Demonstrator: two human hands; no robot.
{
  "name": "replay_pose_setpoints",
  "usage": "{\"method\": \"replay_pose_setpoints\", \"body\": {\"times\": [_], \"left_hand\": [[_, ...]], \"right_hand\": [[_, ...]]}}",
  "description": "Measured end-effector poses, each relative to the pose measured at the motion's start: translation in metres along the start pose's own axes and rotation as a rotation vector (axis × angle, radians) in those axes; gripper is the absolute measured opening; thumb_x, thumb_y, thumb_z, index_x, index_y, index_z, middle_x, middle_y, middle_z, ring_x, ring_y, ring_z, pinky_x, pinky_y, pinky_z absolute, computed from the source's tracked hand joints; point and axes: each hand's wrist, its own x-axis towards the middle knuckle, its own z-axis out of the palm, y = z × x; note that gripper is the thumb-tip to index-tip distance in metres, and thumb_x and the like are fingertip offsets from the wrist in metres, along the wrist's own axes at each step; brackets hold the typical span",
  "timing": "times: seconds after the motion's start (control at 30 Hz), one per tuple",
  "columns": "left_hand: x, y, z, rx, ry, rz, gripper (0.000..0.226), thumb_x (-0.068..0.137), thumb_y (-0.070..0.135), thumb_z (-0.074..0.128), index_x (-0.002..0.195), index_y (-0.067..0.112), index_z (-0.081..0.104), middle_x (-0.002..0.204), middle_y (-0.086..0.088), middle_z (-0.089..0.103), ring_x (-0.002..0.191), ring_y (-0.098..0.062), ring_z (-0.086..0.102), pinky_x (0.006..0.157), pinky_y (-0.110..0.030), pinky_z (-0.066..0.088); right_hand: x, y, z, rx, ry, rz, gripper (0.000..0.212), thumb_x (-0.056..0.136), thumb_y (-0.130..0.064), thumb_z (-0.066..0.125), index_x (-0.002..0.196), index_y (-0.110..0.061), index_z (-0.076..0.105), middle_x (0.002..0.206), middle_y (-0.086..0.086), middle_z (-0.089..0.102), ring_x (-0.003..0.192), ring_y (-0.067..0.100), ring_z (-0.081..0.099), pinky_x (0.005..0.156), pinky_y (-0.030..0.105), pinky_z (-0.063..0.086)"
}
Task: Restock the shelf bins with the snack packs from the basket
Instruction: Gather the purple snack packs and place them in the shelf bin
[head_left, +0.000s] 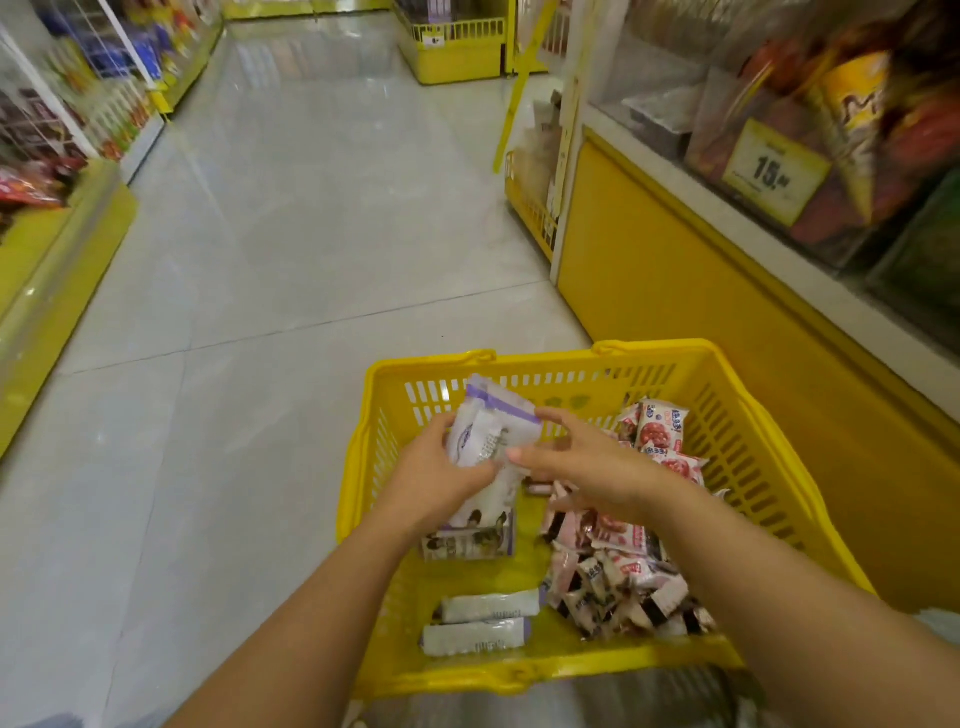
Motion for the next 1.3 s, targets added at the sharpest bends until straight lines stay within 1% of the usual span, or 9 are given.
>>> {"method": "replay_pose_setpoints", "body": {"times": [0.17, 0.3, 0.47, 0.6, 0.73, 0.87, 1.1, 1.2, 1.3], "left_hand": [[-0.015, 0.067, -0.001, -0.326, 0.074, 0.052, 0.036, 0.074, 0.016, 0.081, 0.100, 0.027, 0.058, 0.081, 0.012, 0.068, 0.066, 0.000, 0.069, 0.051, -0.015, 0.051], [-0.036, 0.119, -0.009, -0.439, -0.040, 0.063, 0.037, 0.086, 0.022, 0.070, 0.121, 0.022, 0.057, 0.109, -0.005, 0.070, 0.091, -0.019, 0.071, 0.073, -0.038, 0.059], [-0.059, 0.175, -0.024, -0.527, -0.103, 0.124, 0.027, 0.097, 0.017, 0.053, 0.124, 0.014, 0.057, 0.110, -0.012, 0.071, 0.095, -0.027, 0.070, 0.085, -0.050, 0.056], [-0.067, 0.211, -0.036, -0.594, -0.091, 0.077, 0.026, 0.099, 0.015, 0.045, 0.122, 0.010, 0.057, 0.106, -0.013, 0.072, 0.084, -0.027, 0.071, 0.073, -0.041, 0.058], [-0.069, 0.220, -0.043, -0.590, -0.058, 0.063, 0.027, 0.101, 0.017, 0.043, 0.123, 0.010, 0.057, 0.104, -0.012, 0.073, 0.083, -0.026, 0.072, 0.067, -0.037, 0.059], [-0.064, 0.222, -0.028, -0.620, 0.013, 0.030, 0.027, 0.102, 0.018, 0.041, 0.123, 0.013, 0.057, 0.106, -0.010, 0.072, 0.080, -0.022, 0.071, 0.055, -0.029, 0.057], [-0.058, 0.236, 0.020, -0.567, -0.091, 0.155, 0.032, 0.100, 0.039, 0.045, 0.124, 0.023, 0.057, 0.114, -0.005, 0.070, 0.101, -0.025, 0.068, 0.090, -0.049, 0.053], [-0.062, 0.239, 0.031, -0.586, -0.237, 0.240, 0.047, 0.083, 0.052, 0.064, 0.125, 0.031, 0.055, 0.113, 0.000, 0.071, 0.102, -0.024, 0.069, 0.091, -0.047, 0.054], [-0.064, 0.248, 0.030, -0.493, -0.253, 0.355, 0.033, 0.089, 0.034, 0.065, 0.121, 0.034, 0.057, 0.114, 0.001, 0.071, 0.101, -0.022, 0.069, 0.086, -0.041, 0.056]], "right_hand": [[-0.040, -0.046, 0.013, 0.097, 0.050, -0.319, 0.058, 0.078, -0.020, 0.078, 0.119, -0.041, 0.043, 0.096, -0.019, 0.071, 0.086, 0.003, 0.070, 0.062, 0.023, 0.056], [-0.081, -0.082, 0.003, 0.011, 0.046, -0.452, 0.046, 0.077, -0.020, 0.077, 0.099, -0.045, 0.046, 0.082, -0.031, 0.068, 0.081, -0.002, 0.069, 0.059, 0.016, 0.054], [-0.123, -0.112, -0.018, -0.143, 0.040, -0.537, 0.067, 0.075, -0.010, 0.079, 0.110, -0.055, 0.044, 0.098, -0.022, 0.070, 0.091, 0.004, 0.069, 0.065, 0.023, 0.057], [-0.148, -0.131, -0.038, 0.153, 0.093, -0.494, 0.054, 0.086, 0.005, 0.050, 0.134, -0.020, 0.047, 0.116, 0.010, 0.066, 0.102, 0.031, 0.065, 0.091, 0.049, 0.051], [-0.163, -0.135, -0.058, 0.500, 0.250, -0.472, 0.045, 0.085, -0.003, 0.038, 0.125, 0.010, 0.050, 0.116, 0.036, 0.057, 0.101, 0.050, 0.057, 0.097, 0.057, 0.043], [-0.161, -0.127, -0.057, 0.491, 0.413, -0.452, 0.022, 0.093, -0.020, 0.053, 0.088, -0.002, 0.065, 0.064, 0.012, 0.069, 0.052, 0.023, 0.066, 0.049, 0.028, 0.055], [-0.150, -0.118, -0.055, 0.243, 0.425, -0.629, 0.032, 0.086, -0.045, 0.064, 0.105, -0.020, 0.066, 0.091, 0.008, 0.075, 0.071, 0.028, 0.072, 0.061, 0.038, 0.060], [-0.152, -0.118, -0.052, 0.300, 0.484, -0.708, 0.029, 0.082, -0.050, 0.065, 0.102, -0.031, 0.067, 0.097, 0.002, 0.075, 0.087, 0.026, 0.072, 0.076, 0.045, 0.059], [-0.163, -0.121, -0.051, 0.320, 0.605, -0.742, 0.038, 0.084, -0.042, 0.067, 0.117, -0.029, 0.053, 0.103, -0.002, 0.072, 0.088, 0.015, 0.071, 0.076, 0.038, 0.056]]}}
